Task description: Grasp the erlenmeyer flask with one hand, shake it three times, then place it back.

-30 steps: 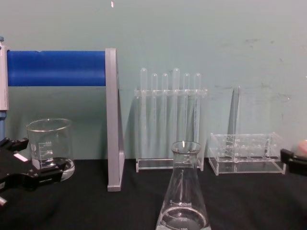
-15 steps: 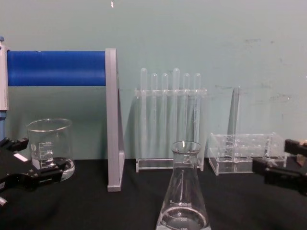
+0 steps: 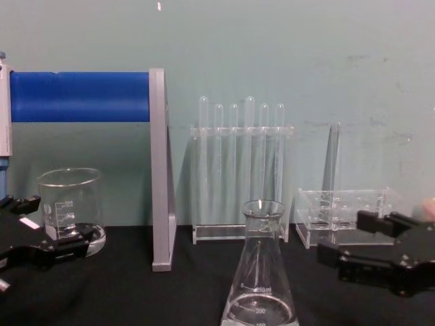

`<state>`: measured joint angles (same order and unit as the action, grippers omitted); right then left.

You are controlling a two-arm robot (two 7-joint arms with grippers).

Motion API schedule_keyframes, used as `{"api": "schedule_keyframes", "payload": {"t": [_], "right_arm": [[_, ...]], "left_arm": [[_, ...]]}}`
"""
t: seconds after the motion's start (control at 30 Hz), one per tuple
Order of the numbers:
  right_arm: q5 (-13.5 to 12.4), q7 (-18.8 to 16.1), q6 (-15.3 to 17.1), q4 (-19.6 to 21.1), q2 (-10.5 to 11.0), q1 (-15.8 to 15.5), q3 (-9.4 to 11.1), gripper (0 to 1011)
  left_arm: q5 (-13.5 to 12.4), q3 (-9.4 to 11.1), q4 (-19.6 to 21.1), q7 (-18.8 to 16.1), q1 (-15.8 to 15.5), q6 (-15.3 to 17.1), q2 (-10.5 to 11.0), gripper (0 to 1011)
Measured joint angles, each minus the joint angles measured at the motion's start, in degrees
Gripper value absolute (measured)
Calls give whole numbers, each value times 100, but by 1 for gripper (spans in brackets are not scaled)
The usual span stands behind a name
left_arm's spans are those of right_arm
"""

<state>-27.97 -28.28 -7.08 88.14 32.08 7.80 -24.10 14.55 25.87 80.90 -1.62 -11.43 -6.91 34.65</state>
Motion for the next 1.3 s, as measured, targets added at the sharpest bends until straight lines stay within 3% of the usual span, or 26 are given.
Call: {"api": "schedule_keyframes", "payload": {"t": [0.2,0.5,1.3], "right_arm": [[9,-195,94,-282,-201,194,-74,1003],[218,-353,139,-677,-457,478,-169,1003],[534,-643,-42,-1635,-1141,1256,-438,1002]], "left_arm": [[0,0,0,0,0,0,0,1001],[0,0,0,0,0,0,0,1001],[0,0,0,0,0,0,0,1001]]}}
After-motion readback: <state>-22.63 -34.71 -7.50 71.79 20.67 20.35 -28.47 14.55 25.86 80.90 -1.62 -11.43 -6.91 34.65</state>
